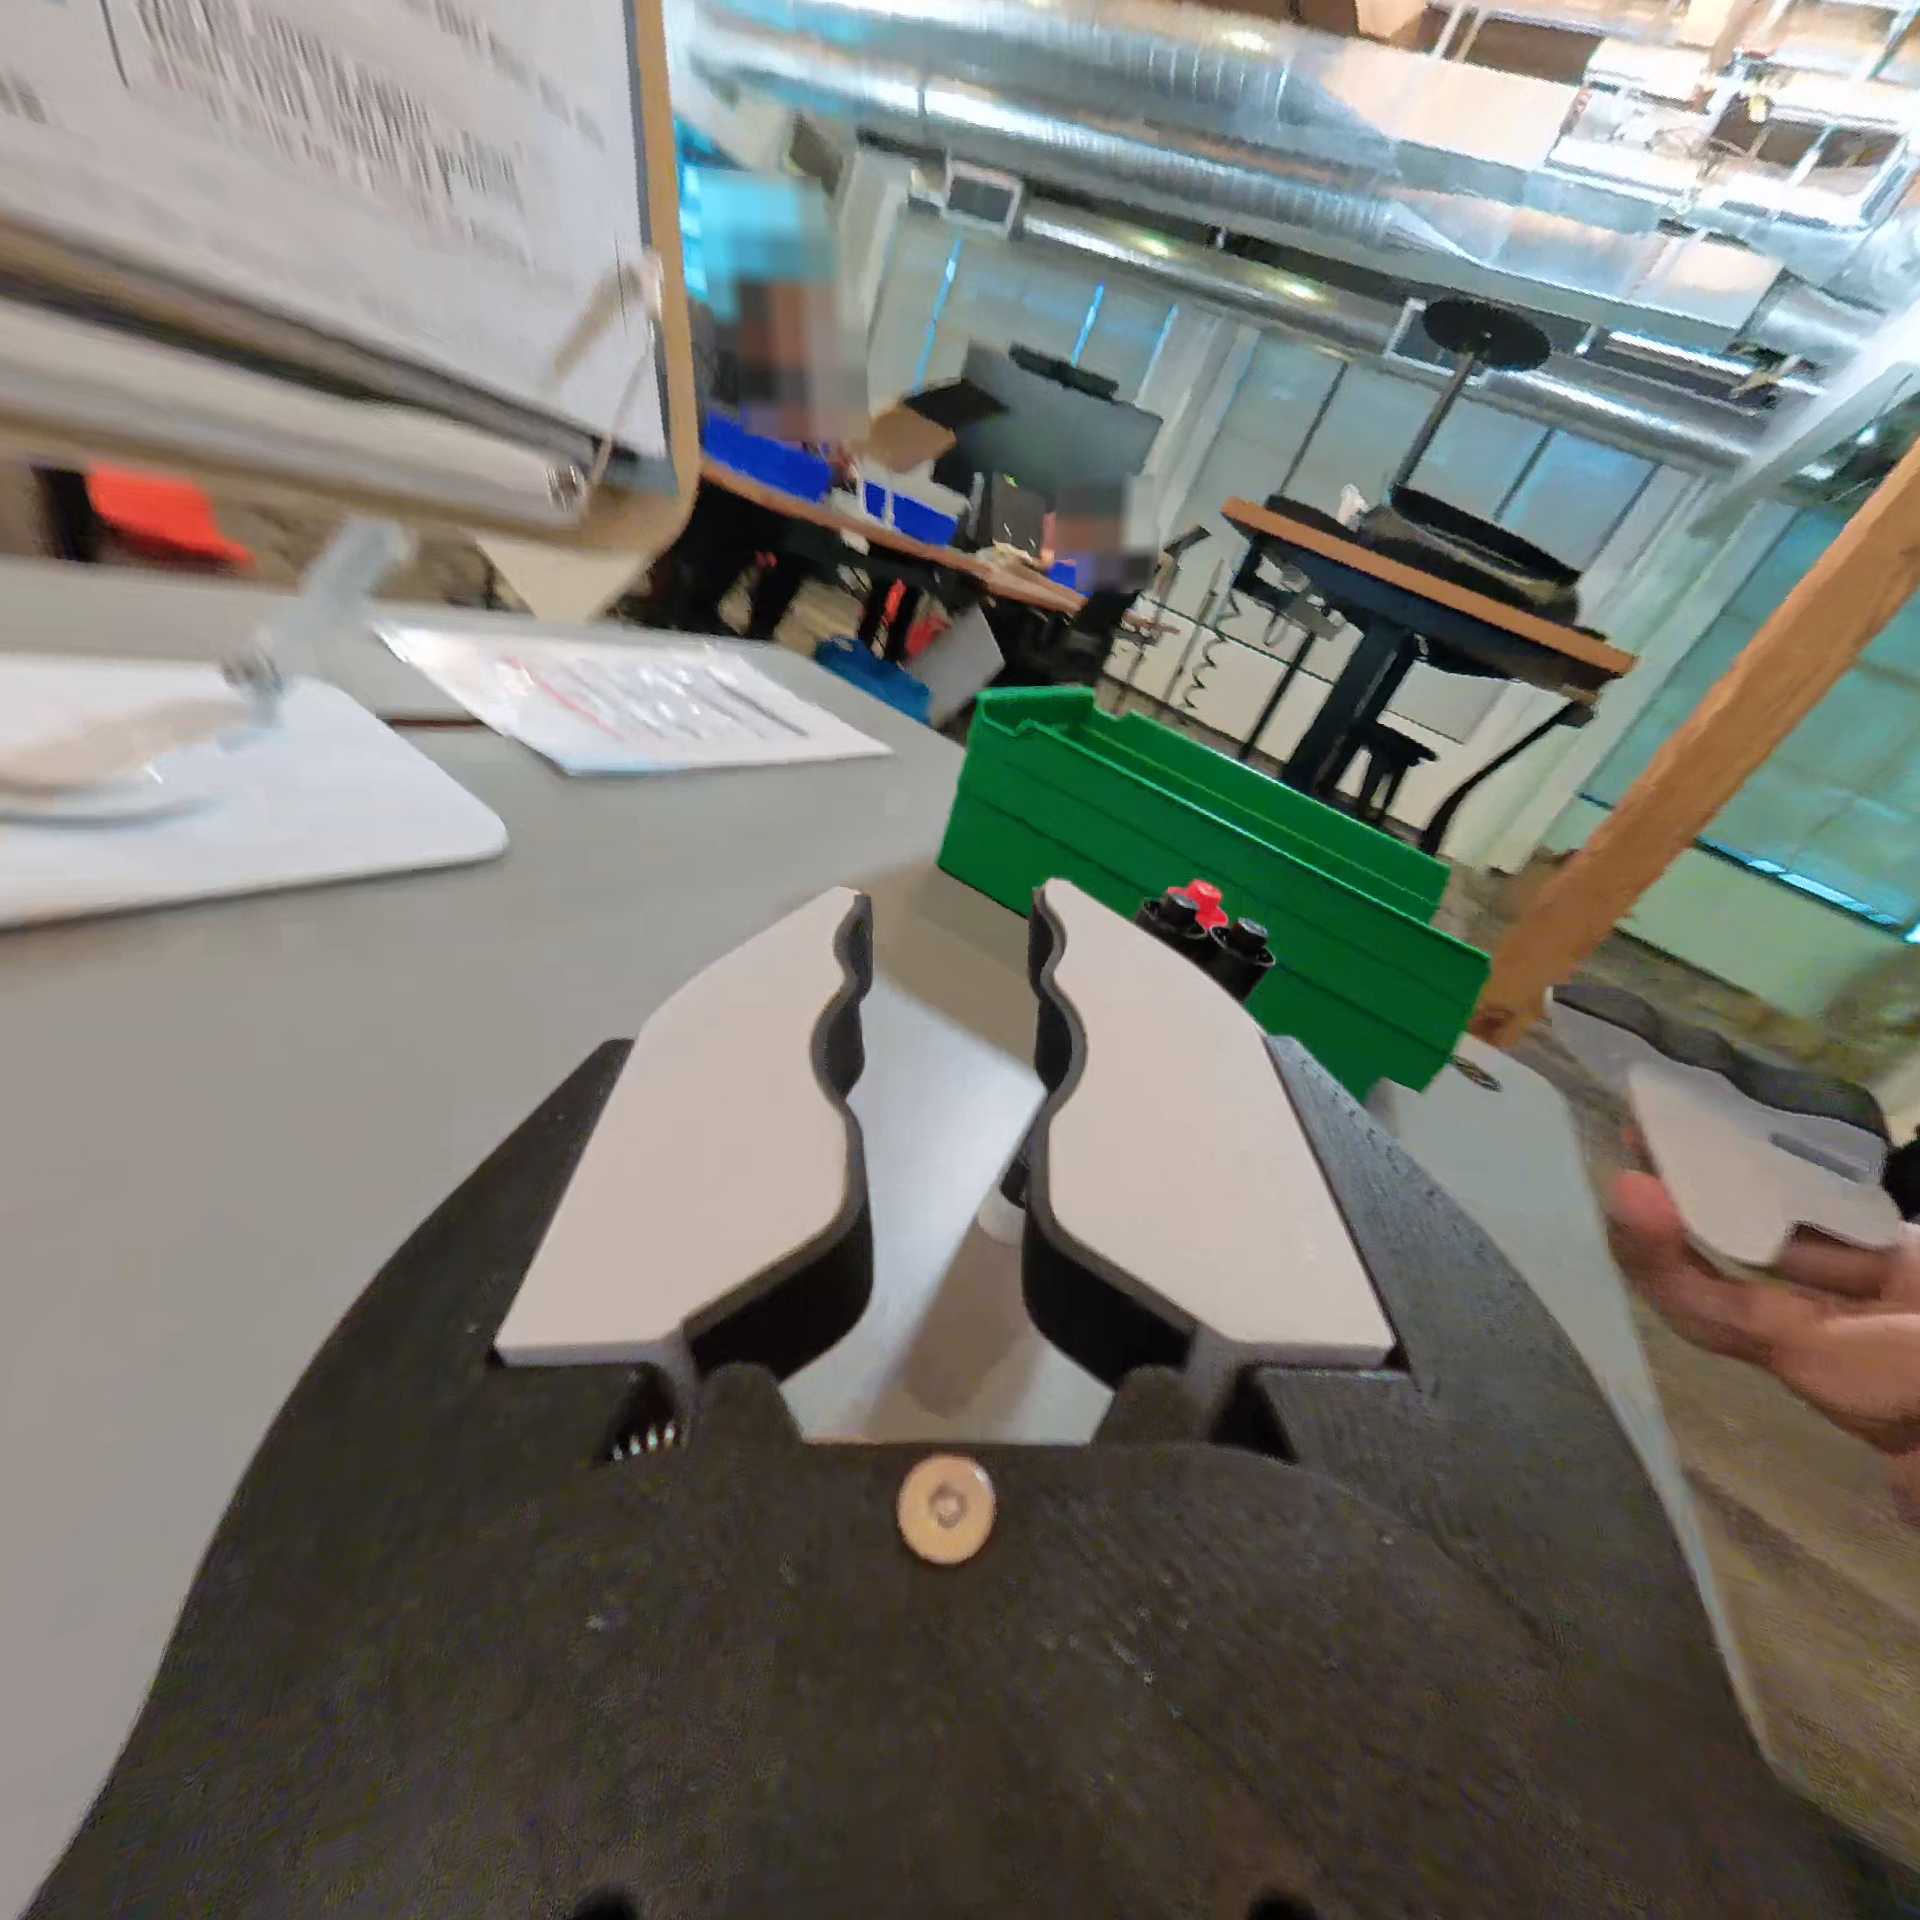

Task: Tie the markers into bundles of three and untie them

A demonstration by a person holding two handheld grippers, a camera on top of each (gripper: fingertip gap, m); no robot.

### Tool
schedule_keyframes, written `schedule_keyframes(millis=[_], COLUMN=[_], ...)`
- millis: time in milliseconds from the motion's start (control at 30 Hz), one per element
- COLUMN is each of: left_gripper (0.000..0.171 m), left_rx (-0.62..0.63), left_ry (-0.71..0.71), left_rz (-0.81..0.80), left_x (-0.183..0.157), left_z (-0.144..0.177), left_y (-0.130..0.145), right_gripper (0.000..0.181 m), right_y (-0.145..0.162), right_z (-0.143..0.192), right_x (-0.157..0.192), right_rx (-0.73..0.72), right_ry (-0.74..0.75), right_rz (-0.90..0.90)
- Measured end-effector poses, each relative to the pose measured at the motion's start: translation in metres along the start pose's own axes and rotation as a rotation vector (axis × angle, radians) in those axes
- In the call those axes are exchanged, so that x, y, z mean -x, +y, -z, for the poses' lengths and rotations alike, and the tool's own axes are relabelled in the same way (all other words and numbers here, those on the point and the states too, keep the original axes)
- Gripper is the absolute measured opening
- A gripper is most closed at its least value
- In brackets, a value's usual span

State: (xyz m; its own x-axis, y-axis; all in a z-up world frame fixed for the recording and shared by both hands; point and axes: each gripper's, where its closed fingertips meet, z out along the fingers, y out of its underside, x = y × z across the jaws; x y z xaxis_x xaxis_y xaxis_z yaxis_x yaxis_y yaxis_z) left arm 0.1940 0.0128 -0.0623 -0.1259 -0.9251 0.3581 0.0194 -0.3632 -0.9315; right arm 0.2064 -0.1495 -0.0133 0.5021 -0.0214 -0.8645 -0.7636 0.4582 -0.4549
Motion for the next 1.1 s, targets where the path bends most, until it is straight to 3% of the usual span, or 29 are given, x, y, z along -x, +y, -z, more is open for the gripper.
schedule_keyframes(millis=[167, 233, 267, 467, 767, 933, 1000, 1100], left_gripper=[0.031, 0.031, 0.031, 0.03, 0.031, 0.031, 0.031, 0.031], left_rx=[-0.079, -0.081, -0.083, -0.084, -0.076, -0.085, -0.096, -0.118], left_ry=[-0.062, -0.066, -0.065, -0.065, -0.053, -0.068, -0.086, -0.104], left_rz=[-0.222, -0.28, -0.304, -0.388, -0.433, -0.493, -0.509, -0.492], left_x=[-0.01, -0.015, -0.018, -0.024, -0.027, -0.028, -0.026, -0.021], left_z=[0.006, 0.007, 0.007, 0.006, 0.004, 0.005, 0.007, 0.01], left_y=[-0.016, -0.016, -0.016, -0.015, -0.011, -0.013, -0.017, -0.023], right_gripper=[0.071, 0.048, 0.041, 0.05, 0.053, 0.046, 0.058, 0.055], right_y=[-0.006, 0.003, 0.01, 0.036, 0.028, 0.032, 0.033, 0.02], right_z=[0.008, 0.009, 0.009, 0.004, 0.007, 0.001, -0.006, -0.015], right_x=[-0.012, -0.012, -0.016, -0.02, -0.022, -0.019, -0.015, -0.008], right_rx=[-0.121, -0.144, -0.16, -0.181, -0.25, -0.306, -0.3, -0.329], right_ry=[-0.207, -0.291, -0.276, -0.194, -0.214, -0.266, -0.244, -0.264], right_rz=[-0.685, -0.817, -0.858, -0.996, -1.095, -1.299, -1.337, -1.352])
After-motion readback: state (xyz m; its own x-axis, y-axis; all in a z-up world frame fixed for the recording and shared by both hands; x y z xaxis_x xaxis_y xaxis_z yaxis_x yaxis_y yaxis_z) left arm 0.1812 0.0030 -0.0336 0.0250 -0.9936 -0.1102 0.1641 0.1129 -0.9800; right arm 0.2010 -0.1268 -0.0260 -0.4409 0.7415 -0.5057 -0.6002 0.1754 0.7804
